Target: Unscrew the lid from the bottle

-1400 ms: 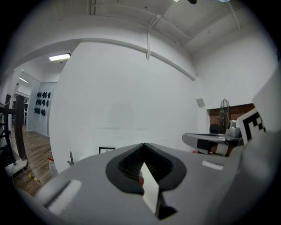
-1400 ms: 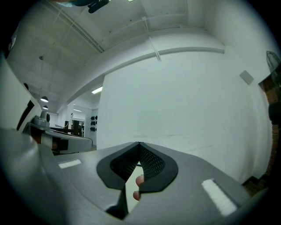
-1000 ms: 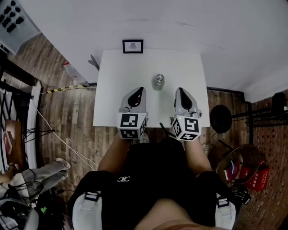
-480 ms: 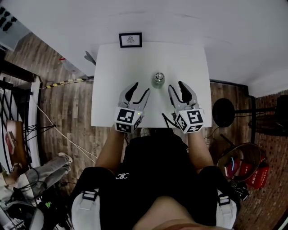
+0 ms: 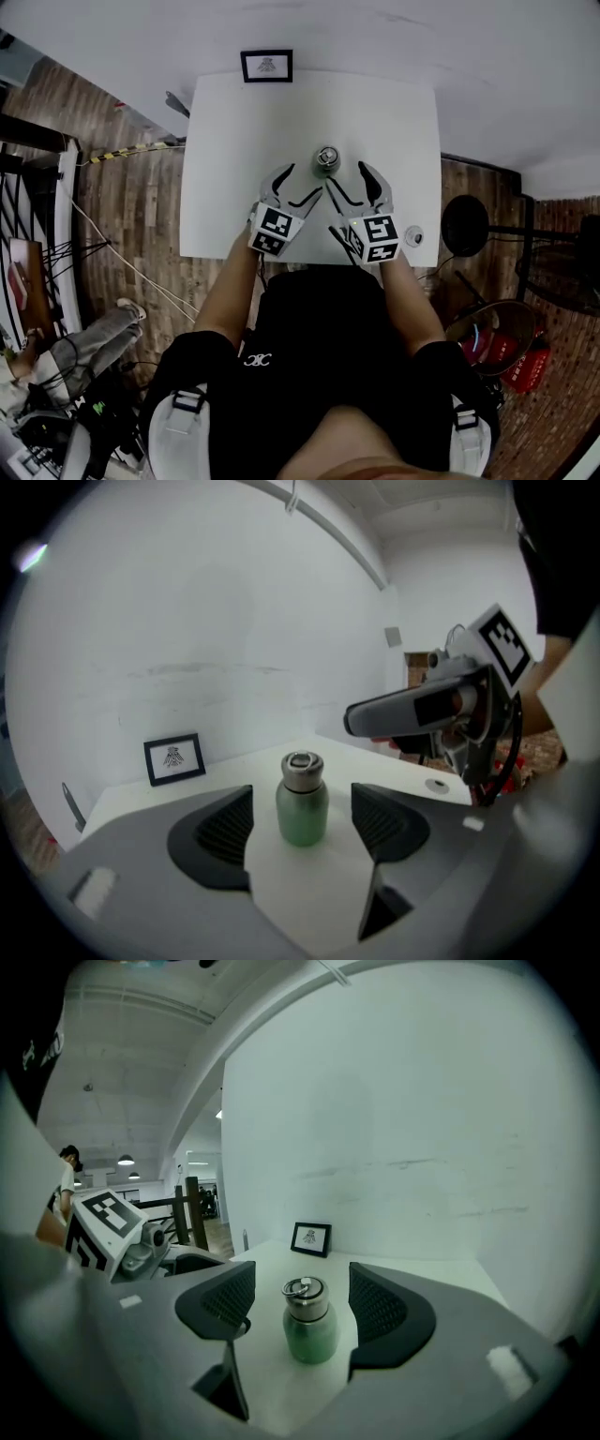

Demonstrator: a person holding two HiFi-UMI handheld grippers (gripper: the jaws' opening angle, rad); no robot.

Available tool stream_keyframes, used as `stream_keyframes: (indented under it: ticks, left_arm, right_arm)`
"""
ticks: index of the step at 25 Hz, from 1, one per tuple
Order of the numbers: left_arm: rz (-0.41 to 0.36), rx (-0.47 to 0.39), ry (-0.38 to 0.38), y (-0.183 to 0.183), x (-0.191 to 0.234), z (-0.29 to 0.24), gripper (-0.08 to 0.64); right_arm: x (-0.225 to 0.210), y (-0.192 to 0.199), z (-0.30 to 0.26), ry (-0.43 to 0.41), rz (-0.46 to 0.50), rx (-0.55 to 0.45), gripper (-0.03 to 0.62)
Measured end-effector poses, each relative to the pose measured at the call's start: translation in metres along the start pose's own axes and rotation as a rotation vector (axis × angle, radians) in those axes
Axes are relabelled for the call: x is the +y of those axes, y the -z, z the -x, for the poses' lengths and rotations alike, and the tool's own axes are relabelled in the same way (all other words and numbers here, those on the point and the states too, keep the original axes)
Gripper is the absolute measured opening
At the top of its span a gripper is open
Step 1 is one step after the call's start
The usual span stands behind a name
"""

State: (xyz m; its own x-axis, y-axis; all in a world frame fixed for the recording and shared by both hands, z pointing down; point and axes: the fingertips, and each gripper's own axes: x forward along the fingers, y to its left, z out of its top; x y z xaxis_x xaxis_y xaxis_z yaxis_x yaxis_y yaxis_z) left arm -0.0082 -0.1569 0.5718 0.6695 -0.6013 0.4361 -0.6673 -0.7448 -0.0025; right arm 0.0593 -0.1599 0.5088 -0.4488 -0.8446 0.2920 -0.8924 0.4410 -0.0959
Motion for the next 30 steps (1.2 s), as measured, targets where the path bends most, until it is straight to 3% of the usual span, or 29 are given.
stream_keyframes:
  ticks: [5, 8, 12, 21, 30]
  left_arm:
    - [-0.054, 0.047, 0.018, 0.026, 0.000, -0.035, 0.366]
    - [-0.027, 0.046, 0.027, 0.032, 0.005, -0.049, 0.377]
    - [0.021, 0.033, 0.062, 0.035, 0.010, -0.062, 0.380]
    - [0.137, 0.009, 0.191, 0.039, 0.005, -0.084, 0.385]
    - [0.055, -0.039, 0.252, 0.035, 0.001, -0.089, 0.367]
  right_arm:
    - [-0.007, 0.017, -0.026, 0.062, 0.050, 0.015, 0.299]
    - [-0.010, 0.024, -0.039, 0.098, 0.073, -0.002, 0.302]
    - [-0.013, 0.031, -0.049, 0.136, 0.035, -0.008, 0.302]
    - [-0.006, 0.049, -0.068, 0.112, 0.025, 0.041, 0.301]
    - [-0.008, 0.055, -0.073, 0.071, 0.100, 0.084, 0.253]
